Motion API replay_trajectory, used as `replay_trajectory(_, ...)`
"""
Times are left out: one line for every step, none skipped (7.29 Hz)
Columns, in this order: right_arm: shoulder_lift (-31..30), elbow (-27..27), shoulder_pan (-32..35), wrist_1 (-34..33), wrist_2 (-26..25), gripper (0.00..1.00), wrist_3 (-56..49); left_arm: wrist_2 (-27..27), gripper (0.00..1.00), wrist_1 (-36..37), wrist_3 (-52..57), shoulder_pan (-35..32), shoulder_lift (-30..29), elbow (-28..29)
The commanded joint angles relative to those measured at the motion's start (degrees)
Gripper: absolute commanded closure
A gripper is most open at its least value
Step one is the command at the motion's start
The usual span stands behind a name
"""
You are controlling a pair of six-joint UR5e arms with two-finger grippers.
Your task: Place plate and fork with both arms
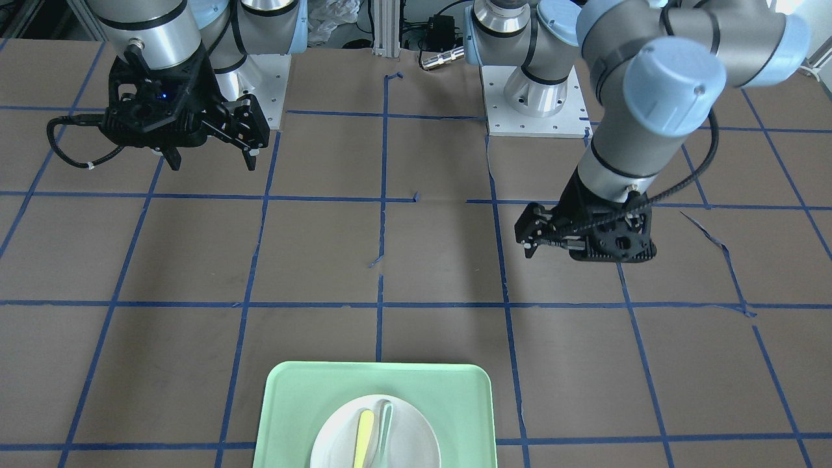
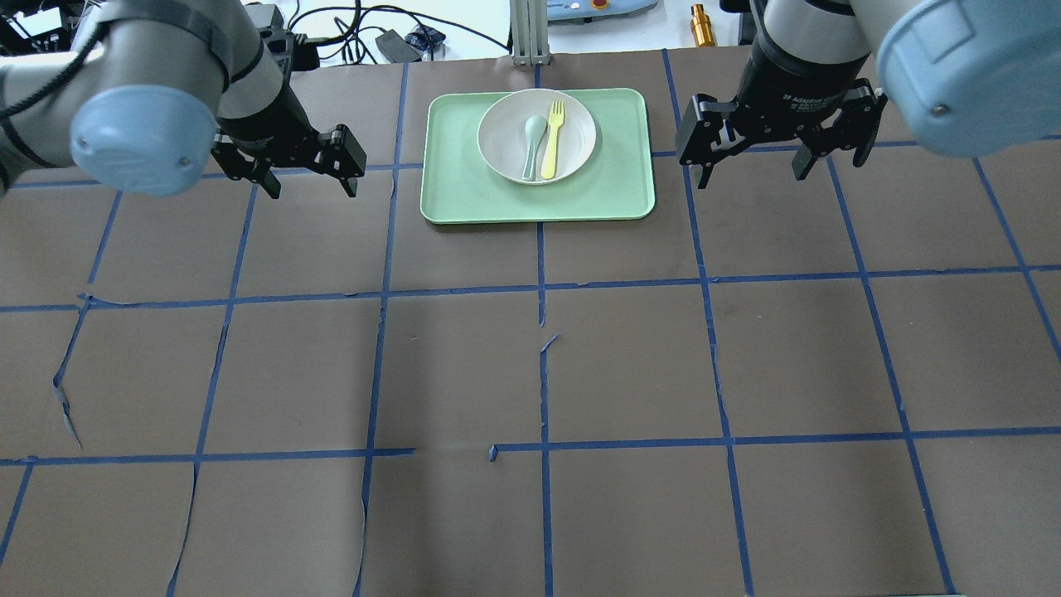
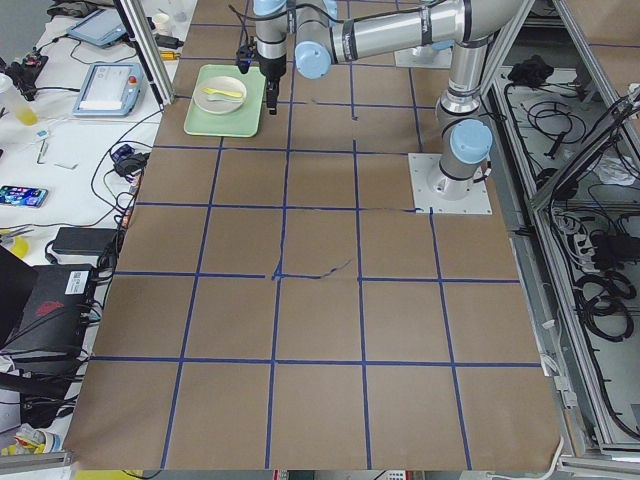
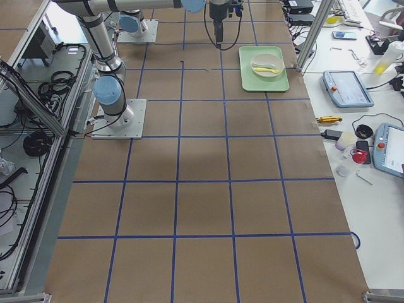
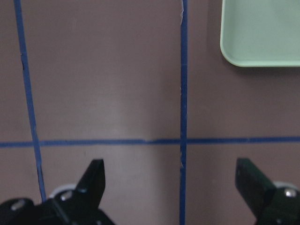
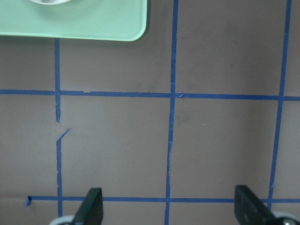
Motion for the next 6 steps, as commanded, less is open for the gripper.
replay_trajectory(0.0,0.0,0.0,0.0,0.0,0.0,0.0,-1.8,0.0,-8.4,-0.3,-2.3,3.7,3.4)
replay_trajectory(0.0,0.0,0.0,0.0,0.0,0.0,0.0,-1.8,0.0,-8.4,-0.3,-2.7,3.8,3.4)
replay_trajectory(0.0,0.1,0.0,0.0,-0.2,0.0,0.0,-1.8,0.0,-8.4,-0.3,-2.7,3.9,3.3)
replay_trajectory(-0.1,0.2,0.0,0.0,-0.5,0.0,0.0,-1.3,0.0,-8.5,-0.1,-2.8,4.5,3.2)
replay_trajectory(-0.1,0.6,0.0,-0.3,-0.7,0.0,-0.1,-1.2,0.0,-8.3,-0.1,-2.8,4.6,3.1)
replay_trajectory(-0.2,1.0,0.0,-0.5,-0.8,0.0,-0.6,-1.3,0.0,-8.3,-0.1,-2.8,5.0,2.9)
